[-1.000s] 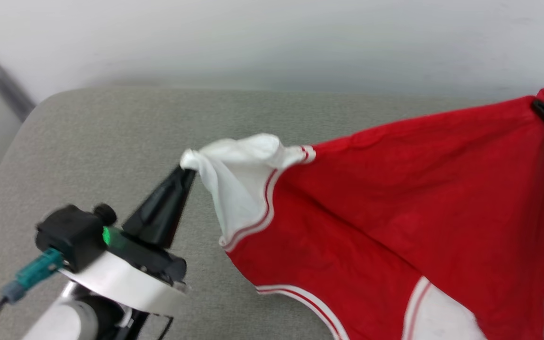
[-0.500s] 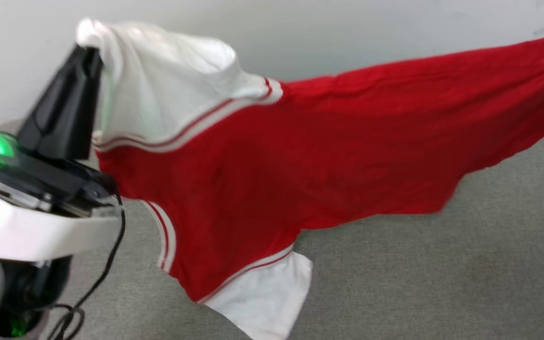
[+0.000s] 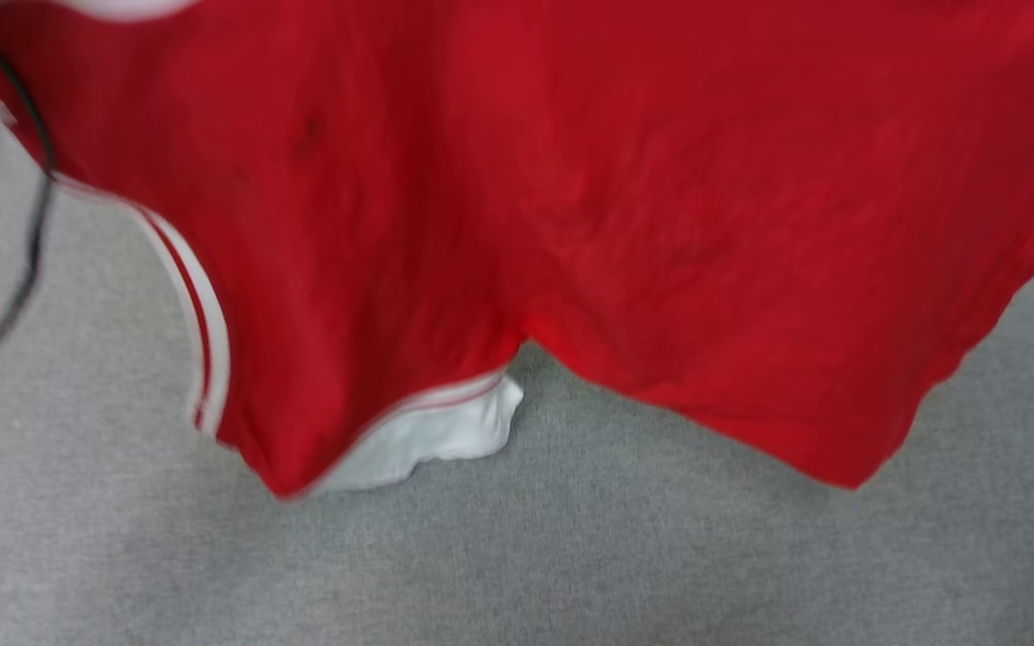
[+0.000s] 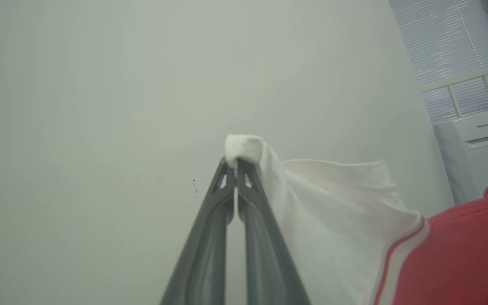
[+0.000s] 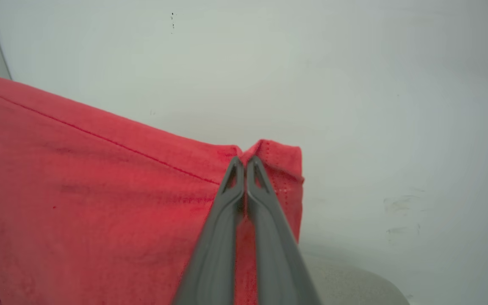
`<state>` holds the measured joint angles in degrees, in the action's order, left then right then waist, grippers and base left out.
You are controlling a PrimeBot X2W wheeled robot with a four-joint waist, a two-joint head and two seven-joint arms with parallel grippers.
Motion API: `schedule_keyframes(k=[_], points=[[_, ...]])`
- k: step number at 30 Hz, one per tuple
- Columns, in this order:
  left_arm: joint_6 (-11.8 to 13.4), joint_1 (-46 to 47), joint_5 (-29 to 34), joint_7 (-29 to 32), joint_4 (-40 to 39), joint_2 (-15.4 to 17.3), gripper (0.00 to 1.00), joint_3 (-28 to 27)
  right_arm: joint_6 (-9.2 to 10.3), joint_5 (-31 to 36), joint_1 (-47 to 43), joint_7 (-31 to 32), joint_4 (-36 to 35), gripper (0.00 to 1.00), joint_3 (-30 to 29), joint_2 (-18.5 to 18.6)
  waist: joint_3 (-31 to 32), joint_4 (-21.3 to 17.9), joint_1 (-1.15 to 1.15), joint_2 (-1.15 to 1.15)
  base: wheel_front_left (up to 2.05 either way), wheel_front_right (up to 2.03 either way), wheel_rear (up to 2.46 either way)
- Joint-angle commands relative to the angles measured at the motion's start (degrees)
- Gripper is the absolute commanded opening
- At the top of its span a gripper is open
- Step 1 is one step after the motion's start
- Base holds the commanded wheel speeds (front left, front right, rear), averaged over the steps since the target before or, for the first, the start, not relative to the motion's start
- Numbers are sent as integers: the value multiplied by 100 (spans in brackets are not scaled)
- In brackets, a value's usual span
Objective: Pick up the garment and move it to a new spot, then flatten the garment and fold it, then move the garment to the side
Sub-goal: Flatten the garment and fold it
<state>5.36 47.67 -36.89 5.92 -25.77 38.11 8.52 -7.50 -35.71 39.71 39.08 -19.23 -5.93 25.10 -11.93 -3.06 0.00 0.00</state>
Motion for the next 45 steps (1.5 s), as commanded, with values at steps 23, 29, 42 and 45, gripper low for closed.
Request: schedule_keyframes(k=[23,29,42,45], points=[[-1023,5634,1181,-693,4225,-625,0,1021,3,1404,4645,-1994,3005,0,1030,92,-2759,221,0,0,0,0,0],[-1056,6063,1299,-1369,5241,-886,0,1085,4,1655,5112,-2603,3811,0,1241,-67,-2931,293,0,0,0,0,0],[-1218,4229,985,-2102,6163,-1587,0,1400,3,1730,4047,-3833,5241,0,1982,-180,-2740,532,0,0,0,0,0],[-1226,3488,963,-2118,5936,-1706,0,1366,3,1654,3556,-4006,5353,0,2177,-193,-2530,588,0,0,0,0,0]])
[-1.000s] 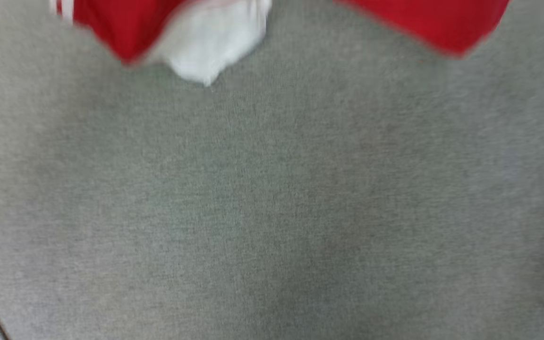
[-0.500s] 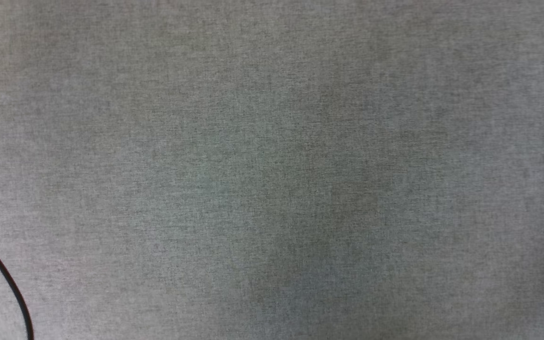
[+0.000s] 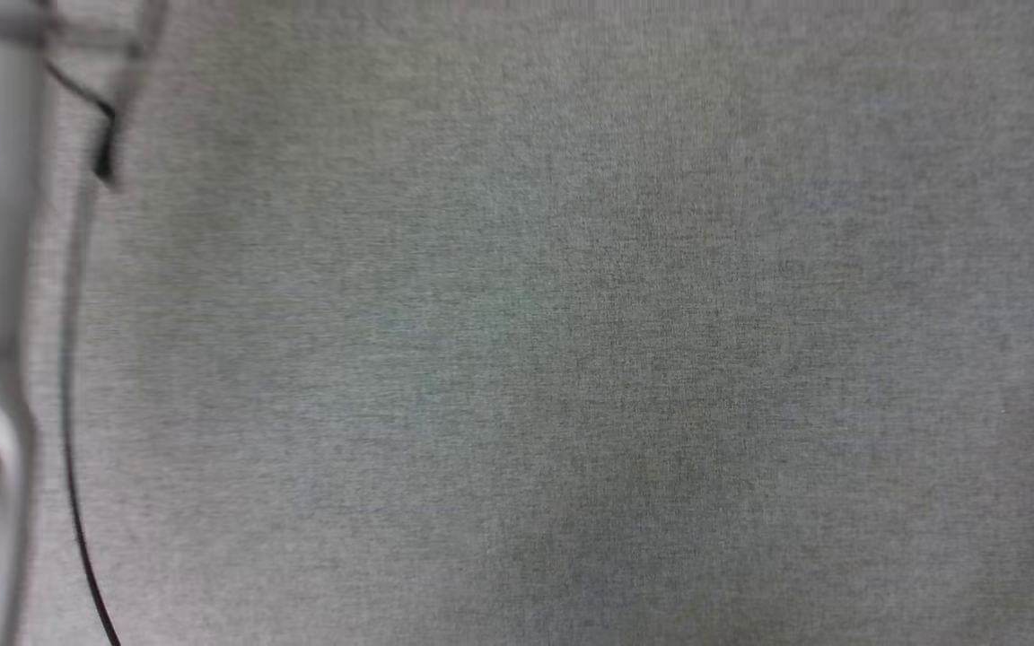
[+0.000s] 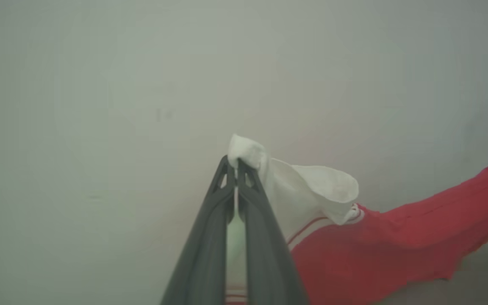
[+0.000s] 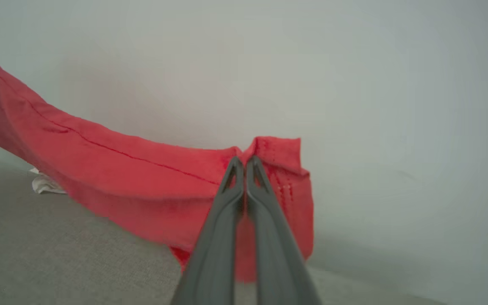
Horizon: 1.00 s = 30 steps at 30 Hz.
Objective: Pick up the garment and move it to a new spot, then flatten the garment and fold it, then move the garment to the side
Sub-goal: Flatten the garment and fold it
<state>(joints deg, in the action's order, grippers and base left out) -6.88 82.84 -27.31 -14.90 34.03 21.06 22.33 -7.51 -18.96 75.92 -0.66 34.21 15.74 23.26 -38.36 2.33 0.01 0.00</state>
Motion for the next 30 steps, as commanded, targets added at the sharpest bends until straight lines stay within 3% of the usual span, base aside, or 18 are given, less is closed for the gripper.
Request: schedule_keyframes(k=[1,14,23,30], points=[[-5,-319,34,-37,-153,-39,0,-42,4,-57,-243,-93,41,0,54,-3,209,74,-1,0,0,0,0],[65,-4320,82,-35,-1238,-498,0,-137,4,-1070,-2890,-232,182,0,480,163,1718,338,-1,0,0,0,0],[178,-6267,19,-4,-1589,-233,0,-14,4,-1902,-4500,130,-169,0,417,432,2542,416,-1,0,0,0,0],[193,-7317,-88,353,-2100,101,0,153,4,-2249,-5629,476,-563,0,258,455,3012,376,-1,0,0,0,0]])
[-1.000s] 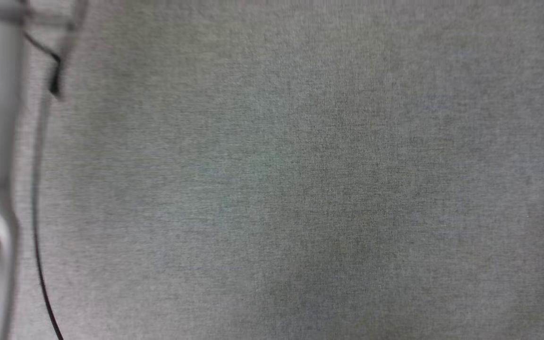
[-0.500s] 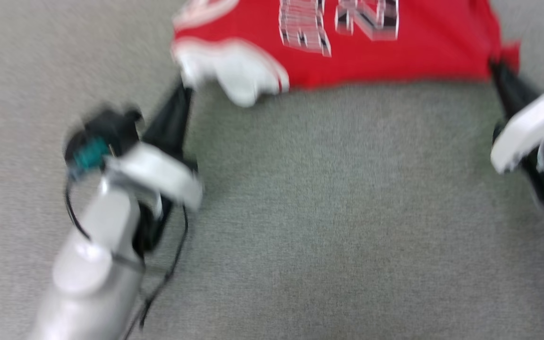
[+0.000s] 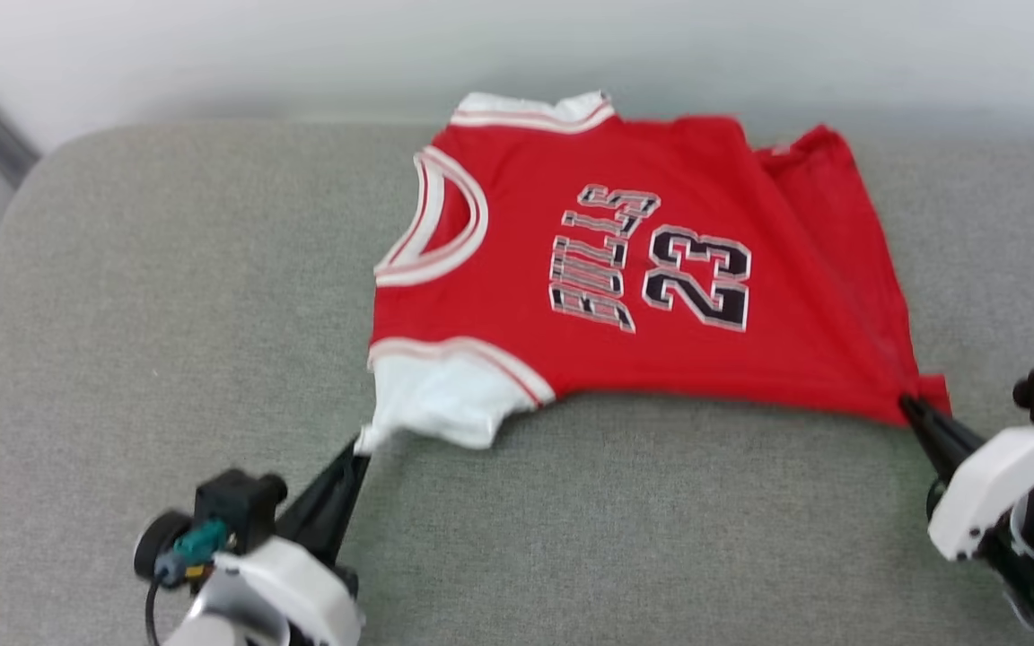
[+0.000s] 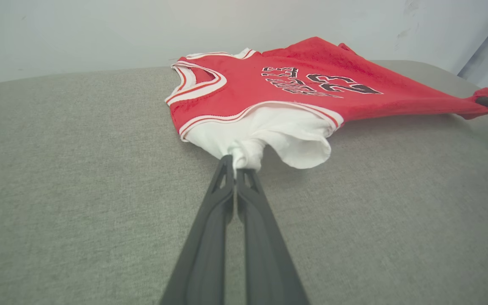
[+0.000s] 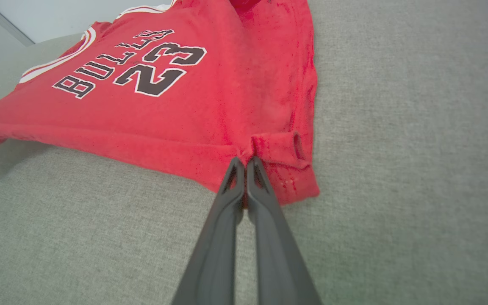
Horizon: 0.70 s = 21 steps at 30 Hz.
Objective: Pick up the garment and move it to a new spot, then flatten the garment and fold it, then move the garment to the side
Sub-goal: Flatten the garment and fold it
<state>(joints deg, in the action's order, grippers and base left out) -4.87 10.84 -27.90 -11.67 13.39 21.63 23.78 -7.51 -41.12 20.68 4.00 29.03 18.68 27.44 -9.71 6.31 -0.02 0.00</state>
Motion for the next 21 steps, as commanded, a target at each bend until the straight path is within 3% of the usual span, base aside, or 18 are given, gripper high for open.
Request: schedule_keyframes(k=[1,13,14,21], points=[[10,-250,-74,97,-132,98,0,8,4,-67,-248,59,-106,0,-81,40,209,-37,2,0,0,0,0],[274,-2173,-879,1080,-1506,650,0,-74,4,-173,-1823,459,-855,0,-822,-22,750,-88,2,0,0,0,0],[297,-2538,-1191,1299,-1786,782,0,-172,5,-22,-2206,720,-1163,0,-977,99,773,-58,2,0,0,0,0],[291,-3161,-1595,1692,-2255,1002,0,-119,4,-68,-3170,1575,-2166,0,-1580,-20,717,-48,2,0,0,0,0]])
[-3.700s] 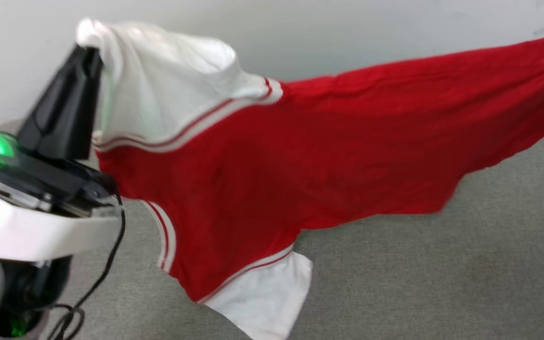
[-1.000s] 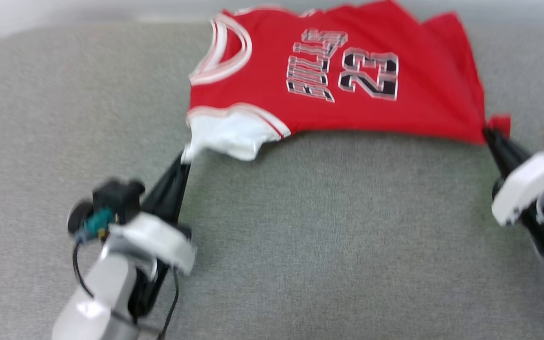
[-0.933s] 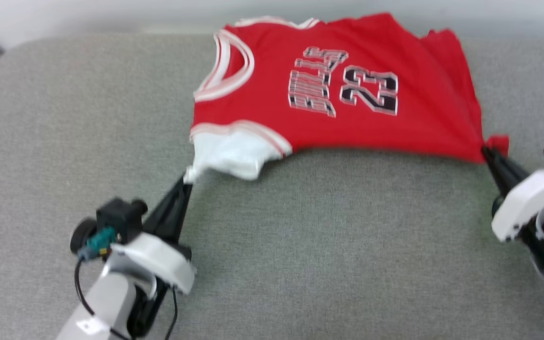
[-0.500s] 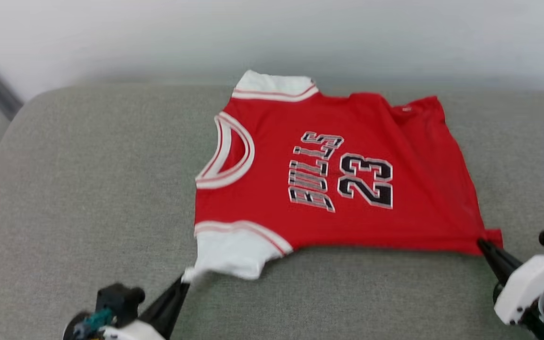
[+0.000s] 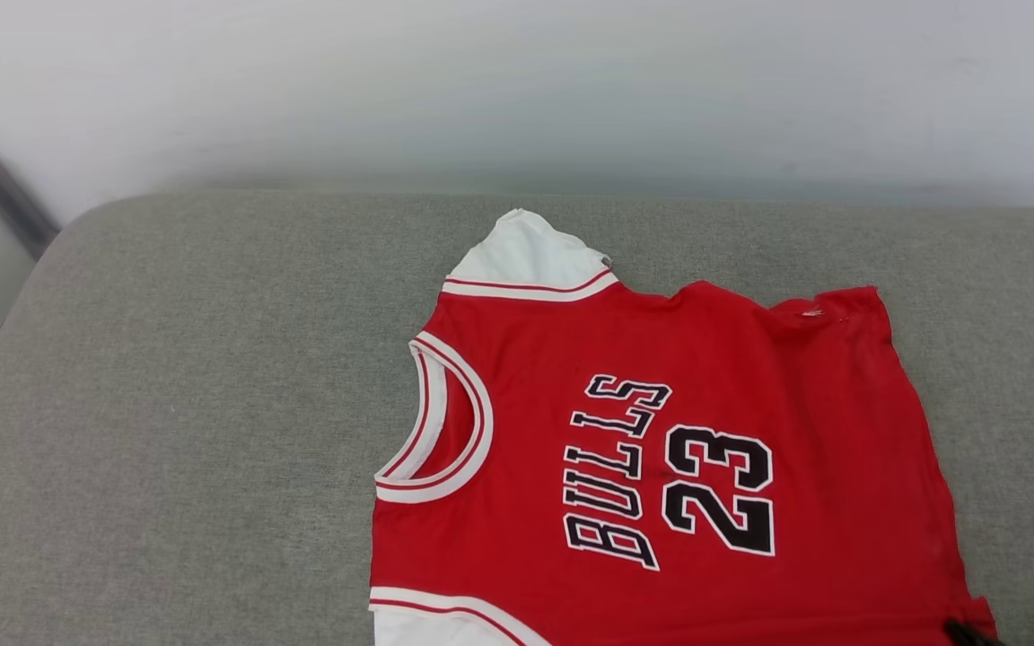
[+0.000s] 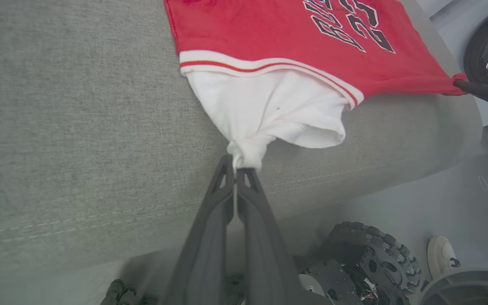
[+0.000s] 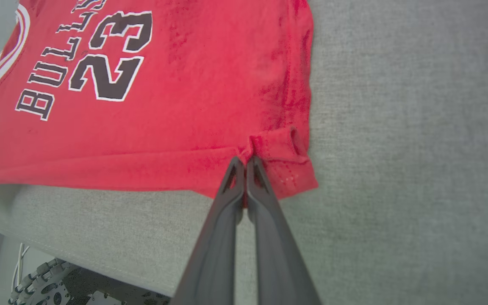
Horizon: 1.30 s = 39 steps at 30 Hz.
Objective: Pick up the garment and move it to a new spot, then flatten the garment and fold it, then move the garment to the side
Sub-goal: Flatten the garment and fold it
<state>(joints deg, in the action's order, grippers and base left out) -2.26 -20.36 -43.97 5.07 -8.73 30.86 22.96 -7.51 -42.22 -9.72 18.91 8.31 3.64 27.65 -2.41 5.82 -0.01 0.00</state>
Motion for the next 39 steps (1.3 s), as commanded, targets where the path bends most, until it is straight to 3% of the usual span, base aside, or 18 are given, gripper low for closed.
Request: schedule_keyframes(k=[1,8,18,19,39], points=[[39,-85,-15,30,-95,73,0,-45,4,43,-253,227,-227,0,-160,-82,-24,0,1,0,0,0,0],[55,85,17,-87,-313,72,0,-135,4,198,-648,831,-1012,0,-641,-371,-148,-8,1,0,0,0,0],[-86,969,158,-384,-401,10,0,-343,3,420,-228,1185,-1543,0,-900,-444,-484,-16,1,0,0,0,0],[-167,1484,211,-436,-266,-43,0,-374,3,522,92,1294,-1609,0,-918,-405,-716,-14,1,0,0,0,0],[-367,3504,723,-531,1597,-490,0,113,3,1102,1542,1535,-831,0,-574,-320,-1739,23,1,0,0,0,0]])
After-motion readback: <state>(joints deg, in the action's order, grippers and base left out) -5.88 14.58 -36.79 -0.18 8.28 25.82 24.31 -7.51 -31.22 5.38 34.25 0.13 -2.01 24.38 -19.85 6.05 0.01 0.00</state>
